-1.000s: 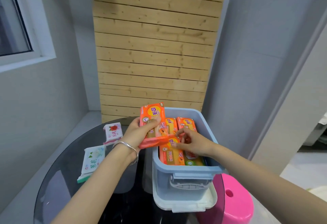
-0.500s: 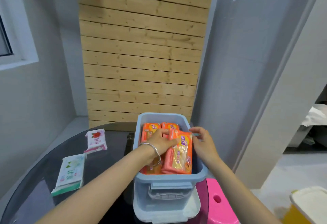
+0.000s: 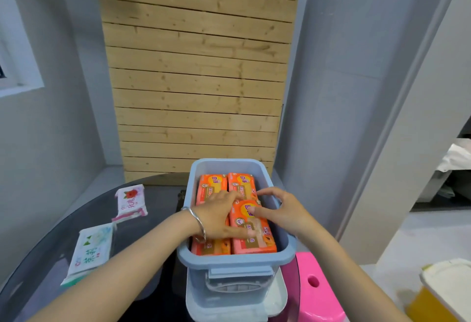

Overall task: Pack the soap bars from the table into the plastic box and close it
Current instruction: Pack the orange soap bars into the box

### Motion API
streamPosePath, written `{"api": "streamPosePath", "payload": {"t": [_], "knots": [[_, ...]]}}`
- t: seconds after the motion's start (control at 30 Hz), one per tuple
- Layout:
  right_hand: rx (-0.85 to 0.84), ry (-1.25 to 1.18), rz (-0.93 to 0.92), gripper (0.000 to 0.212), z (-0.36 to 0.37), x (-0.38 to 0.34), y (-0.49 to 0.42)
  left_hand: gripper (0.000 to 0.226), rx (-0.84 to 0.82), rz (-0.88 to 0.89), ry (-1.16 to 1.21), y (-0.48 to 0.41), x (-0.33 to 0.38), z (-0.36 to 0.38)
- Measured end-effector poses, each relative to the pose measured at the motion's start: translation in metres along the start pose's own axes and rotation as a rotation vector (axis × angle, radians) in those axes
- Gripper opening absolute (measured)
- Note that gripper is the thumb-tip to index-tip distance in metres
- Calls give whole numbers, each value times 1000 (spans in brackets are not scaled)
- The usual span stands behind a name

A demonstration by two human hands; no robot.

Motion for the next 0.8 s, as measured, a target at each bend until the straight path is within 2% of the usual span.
{"api": "streamPosePath", "payload": {"t": [0.03,0.1,0.23,0.33,0.43,0.53,0.67,0.8], "knots": [[-17,12,6,46,0,-1,0,95,-94,-12,-43,1,-1,2],[-47,30,26,48,0,-1,-1,105,-182,-72,-140,1,-5,3],[-63,51,65,48,1,-4,-2,101,-264,-123,-214,0,-7,2],[-68,69,74,49,1,-7,-2,101,-257,-122,-218,2,-6,-1],[-61,112,48,47,3,-11,1,92,-116,-24,-194,10,-3,-5],[118,191,-88,31,2,-31,5,76,132,33,-166,28,-12,-21],[202,145,-200,30,23,-74,7,84,284,-117,-51,57,-70,-46],[67,-82,-228,28,89,-114,2,72,370,-337,16,85,-156,-56]]}}
Point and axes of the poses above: each hand's wrist, its own y-axis away from the middle knuckle, its own z-axis out of the palm, x = y × z, the point moved 4 cm from there along -y, towards the middle knuckle, and after that the axes turned 4 degrees about -z, right-handed, at the moved point
